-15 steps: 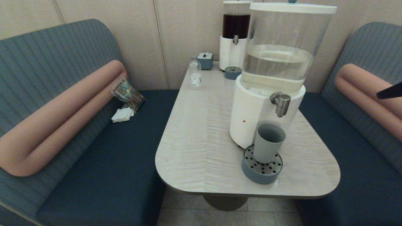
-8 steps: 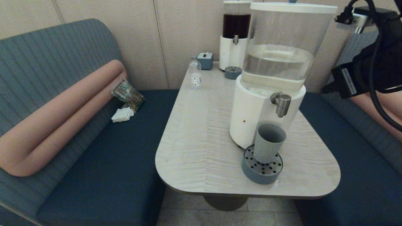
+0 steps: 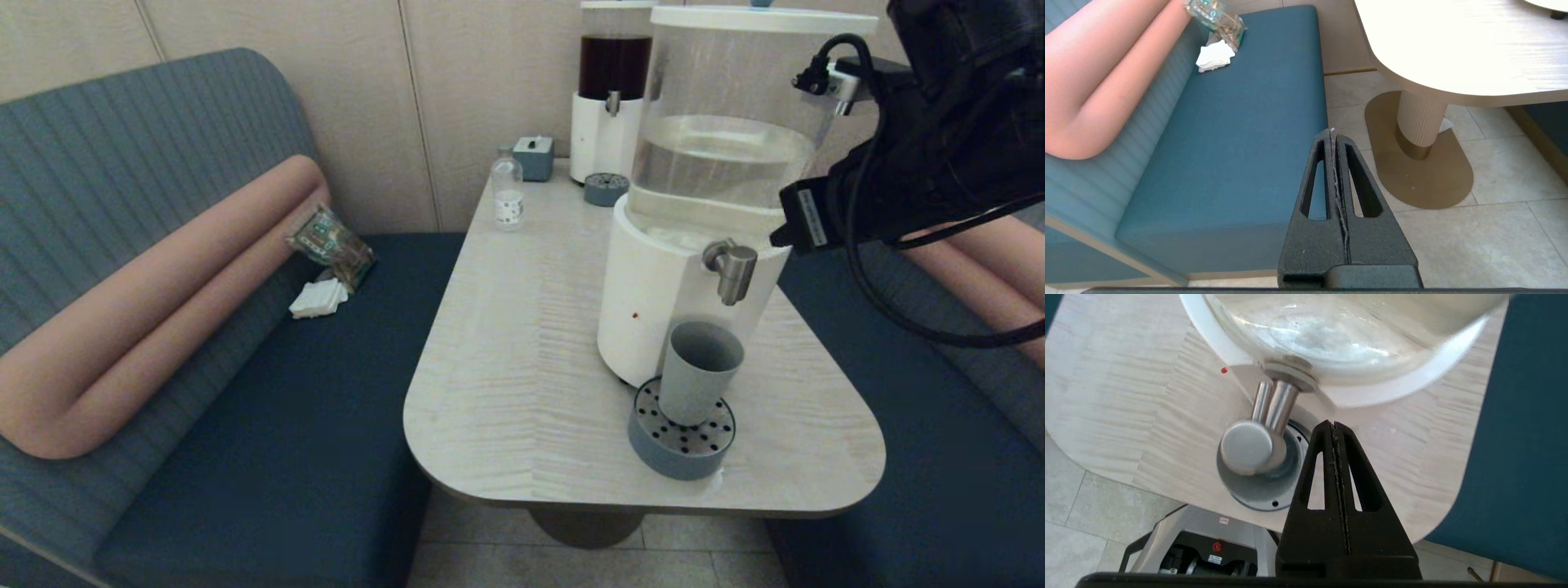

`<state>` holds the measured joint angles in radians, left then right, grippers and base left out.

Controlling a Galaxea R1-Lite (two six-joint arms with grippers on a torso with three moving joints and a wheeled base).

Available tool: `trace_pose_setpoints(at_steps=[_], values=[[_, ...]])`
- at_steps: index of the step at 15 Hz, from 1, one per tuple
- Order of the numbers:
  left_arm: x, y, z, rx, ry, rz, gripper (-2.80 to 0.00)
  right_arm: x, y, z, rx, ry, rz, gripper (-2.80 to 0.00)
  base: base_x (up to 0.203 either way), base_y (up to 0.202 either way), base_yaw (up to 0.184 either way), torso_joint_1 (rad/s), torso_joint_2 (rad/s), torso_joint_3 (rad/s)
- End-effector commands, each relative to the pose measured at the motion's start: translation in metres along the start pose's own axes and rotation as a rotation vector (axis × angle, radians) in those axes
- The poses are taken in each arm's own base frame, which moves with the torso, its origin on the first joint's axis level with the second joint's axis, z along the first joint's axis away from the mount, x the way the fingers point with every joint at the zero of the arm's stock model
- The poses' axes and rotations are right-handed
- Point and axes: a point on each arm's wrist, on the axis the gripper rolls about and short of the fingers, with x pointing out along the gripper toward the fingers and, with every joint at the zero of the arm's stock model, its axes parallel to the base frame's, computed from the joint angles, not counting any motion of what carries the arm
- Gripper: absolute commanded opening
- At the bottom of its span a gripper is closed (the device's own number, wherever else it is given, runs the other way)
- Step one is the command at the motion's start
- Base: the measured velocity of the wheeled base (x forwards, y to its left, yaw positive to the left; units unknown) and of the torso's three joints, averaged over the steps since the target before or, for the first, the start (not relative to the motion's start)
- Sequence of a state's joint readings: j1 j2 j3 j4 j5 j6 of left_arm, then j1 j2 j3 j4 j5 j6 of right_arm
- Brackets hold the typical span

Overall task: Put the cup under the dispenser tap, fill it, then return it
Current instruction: Turn on the faucet

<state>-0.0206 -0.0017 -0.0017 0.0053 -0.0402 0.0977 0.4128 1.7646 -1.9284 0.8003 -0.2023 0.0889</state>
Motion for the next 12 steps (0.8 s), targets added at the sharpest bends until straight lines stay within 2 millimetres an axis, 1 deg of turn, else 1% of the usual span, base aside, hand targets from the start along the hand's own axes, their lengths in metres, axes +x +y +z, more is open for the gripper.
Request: trace_pose_setpoints(at_steps=[1, 6, 9, 12], values=[[0.000, 0.000, 0.000, 0.001, 0.000, 0.001, -2.80, 0.015, 0.003, -0.002, -0.008, 0.035, -0.004, -2.80, 0.000, 0.000, 0.000, 0.000, 0.00, 0.000], [0.000, 0.000, 0.000, 0.001, -0.001, -0.001, -2.80, 0.025, 0.007, -0.003, -0.013, 0.047, 0.018, -2.80, 0.000, 0.000, 0.000, 0.000, 0.00, 0.000], [0.000, 0.000, 0.000, 0.001, -0.002, 0.000, -2.80, 0.025, 0.009, 0.001, -0.011, 0.011, 0.033, -2.80, 0.000, 0.000, 0.000, 0.000, 0.00, 0.000], [0.000, 0.000, 0.000, 0.001, 0.000, 0.000, -2.80, 0.024, 0.014, 0.000, -0.022, 0.015, 0.077, -2.80, 0.000, 0.000, 0.000, 0.000, 0.00, 0.000]])
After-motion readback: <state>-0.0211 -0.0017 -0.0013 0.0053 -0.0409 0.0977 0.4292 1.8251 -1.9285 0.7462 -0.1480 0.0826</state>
